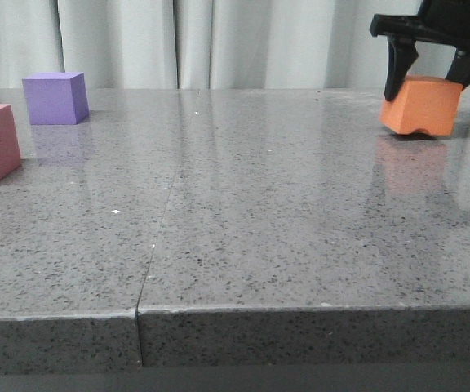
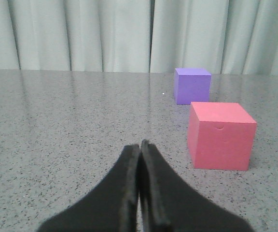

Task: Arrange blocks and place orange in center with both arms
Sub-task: 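Carry the orange cube with the right gripper toward the table center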

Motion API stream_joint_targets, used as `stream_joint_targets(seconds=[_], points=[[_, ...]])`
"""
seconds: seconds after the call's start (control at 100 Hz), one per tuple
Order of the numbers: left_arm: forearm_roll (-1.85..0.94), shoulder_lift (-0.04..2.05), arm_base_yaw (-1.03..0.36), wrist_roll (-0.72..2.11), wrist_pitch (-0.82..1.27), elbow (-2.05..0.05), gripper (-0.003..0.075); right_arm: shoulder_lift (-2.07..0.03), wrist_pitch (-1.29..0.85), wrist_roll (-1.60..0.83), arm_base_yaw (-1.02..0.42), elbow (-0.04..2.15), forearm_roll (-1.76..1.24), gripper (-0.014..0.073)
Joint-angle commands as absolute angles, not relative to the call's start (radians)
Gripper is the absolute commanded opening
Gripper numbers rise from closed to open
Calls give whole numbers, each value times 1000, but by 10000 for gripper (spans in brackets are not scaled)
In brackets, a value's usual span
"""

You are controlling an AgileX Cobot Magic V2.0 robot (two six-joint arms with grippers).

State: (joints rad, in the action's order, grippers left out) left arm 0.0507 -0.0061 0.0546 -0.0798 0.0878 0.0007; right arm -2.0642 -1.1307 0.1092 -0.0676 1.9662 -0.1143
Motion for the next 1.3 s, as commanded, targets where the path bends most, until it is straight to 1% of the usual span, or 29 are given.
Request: stream_joint_targets(seconds=[0.0,0.27,0.61,0.75,1.02,1.29], points=[[43,-33,52,-82,0,41,-20,-2005,-1148,124,-85,2032,-136,243],[43,-33,52,-82,0,41,-20,-2008,-1251,239,-210,2147,-110,243],[43,-33,52,-82,0,41,-20,-2020,-1228,444,-378,2163,-72,243],[43,-33,52,-82,0,41,-20,-2051,-1170,501,-432,2163,-78,243],[43,-33,52,-82,0,41,-20,-2109,-1062,515,-462,2163,-106,243],[43,-33,52,-82,0,41,-20,-2110,-1055,515,-462,2163,-107,251]])
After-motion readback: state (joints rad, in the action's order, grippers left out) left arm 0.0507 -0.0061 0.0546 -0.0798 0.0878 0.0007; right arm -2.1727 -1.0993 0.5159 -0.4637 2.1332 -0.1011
